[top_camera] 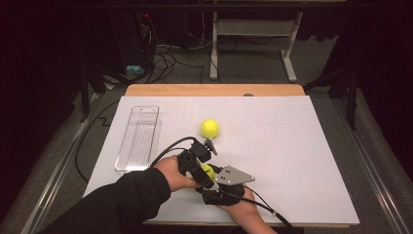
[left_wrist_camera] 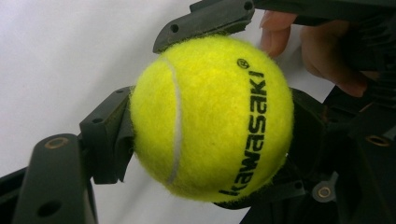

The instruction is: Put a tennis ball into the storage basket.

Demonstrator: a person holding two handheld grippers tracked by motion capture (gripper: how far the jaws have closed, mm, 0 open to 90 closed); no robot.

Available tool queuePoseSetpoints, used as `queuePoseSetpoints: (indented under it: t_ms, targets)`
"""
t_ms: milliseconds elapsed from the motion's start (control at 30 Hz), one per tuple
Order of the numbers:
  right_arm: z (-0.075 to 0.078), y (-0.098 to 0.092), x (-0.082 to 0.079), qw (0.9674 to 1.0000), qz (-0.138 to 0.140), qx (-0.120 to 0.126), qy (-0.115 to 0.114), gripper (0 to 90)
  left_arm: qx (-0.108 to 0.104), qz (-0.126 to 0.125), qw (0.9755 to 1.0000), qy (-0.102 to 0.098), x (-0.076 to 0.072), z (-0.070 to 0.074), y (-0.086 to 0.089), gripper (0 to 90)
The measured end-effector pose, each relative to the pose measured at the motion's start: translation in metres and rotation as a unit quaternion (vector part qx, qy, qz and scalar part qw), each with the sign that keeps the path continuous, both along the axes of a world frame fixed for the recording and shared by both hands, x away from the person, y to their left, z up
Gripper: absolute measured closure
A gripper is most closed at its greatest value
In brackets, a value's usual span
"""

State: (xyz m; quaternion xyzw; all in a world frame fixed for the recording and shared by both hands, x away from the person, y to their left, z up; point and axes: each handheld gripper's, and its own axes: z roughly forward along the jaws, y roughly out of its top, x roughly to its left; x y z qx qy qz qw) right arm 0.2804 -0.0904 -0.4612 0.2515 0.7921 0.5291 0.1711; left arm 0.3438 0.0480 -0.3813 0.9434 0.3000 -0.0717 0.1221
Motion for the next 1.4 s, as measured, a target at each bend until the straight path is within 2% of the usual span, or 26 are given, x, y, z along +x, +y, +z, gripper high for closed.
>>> queuePoseSetpoints:
  t_ms: [233, 333, 367, 433, 467, 500, 533, 733, 1033, 1267, 1300, 1367, 1400]
  targets:
    - [0.0, -0.001, 0.0, 1.0, 0.003, 0.006, 0.001, 25.7, 0.002, 0.002, 1.0, -0.001, -0.001, 0.001, -0.001, 26.8]
    - [0.0, -0.001, 0.0, 1.0, 0.005, 0.007, 0.001, 21.7, 0.005, 0.001, 1.0, -0.001, -0.001, 0.003, -0.001, 26.9]
    - [0.0, -0.001, 0.001, 1.0, 0.001, 0.004, 0.006, 14.6, 0.005, 0.004, 1.0, -0.003, 0.0, 0.004, 0.0, 26.9]
    - [-0.001, -0.002, 0.002, 1.0, -0.003, 0.005, 0.006, 8.8, 0.003, 0.007, 0.9999, -0.006, 0.001, 0.005, 0.002, 26.8]
    - [-0.001, -0.002, 0.002, 1.0, -0.003, 0.005, 0.006, 8.8, 0.003, 0.007, 0.9999, -0.006, 0.001, 0.005, 0.002, 26.9]
    - [-0.002, -0.004, 0.002, 0.9999, -0.008, -0.001, 0.01, 1.8, 0.004, 0.009, 0.9999, -0.007, 0.002, 0.007, 0.004, 26.9]
    - [-0.002, -0.005, 0.003, 0.9999, -0.008, -0.004, 0.01, 0.1, 0.002, 0.013, 0.9999, -0.009, 0.003, 0.008, 0.005, 26.9]
    - [-0.002, -0.015, 0.001, 0.9998, -0.017, 0.0, 0.005, 0.1, 0.007, 0.022, 0.9996, -0.014, 0.006, 0.01, 0.011, 26.9]
    - [0.001, -0.042, -0.001, 0.9992, -0.039, -0.006, -0.004, 0.1, 0.02, 0.032, 0.9991, -0.02, 0.01, 0.013, 0.022, 26.9]
    - [0.002, -0.068, 0.0, 0.9979, -0.064, -0.01, -0.006, 0.1, 0.025, 0.044, 0.9985, -0.023, 0.013, 0.017, 0.032, 26.9]
    - [0.002, -0.077, 0.0, 0.9969, -0.077, -0.011, -0.008, 0.1, 0.027, 0.048, 0.9982, -0.023, 0.014, 0.018, 0.036, 26.9]
    - [0.002, -0.08, 0.0, 0.9967, -0.08, -0.011, -0.01, 0.1, 0.024, 0.05, 0.9982, -0.023, 0.015, 0.018, 0.038, 26.9]
    - [0.001, -0.088, -0.001, 0.9959, -0.089, -0.016, -0.007, 0.1, 0.026, 0.053, 0.998, -0.025, 0.016, 0.02, 0.042, 26.9]
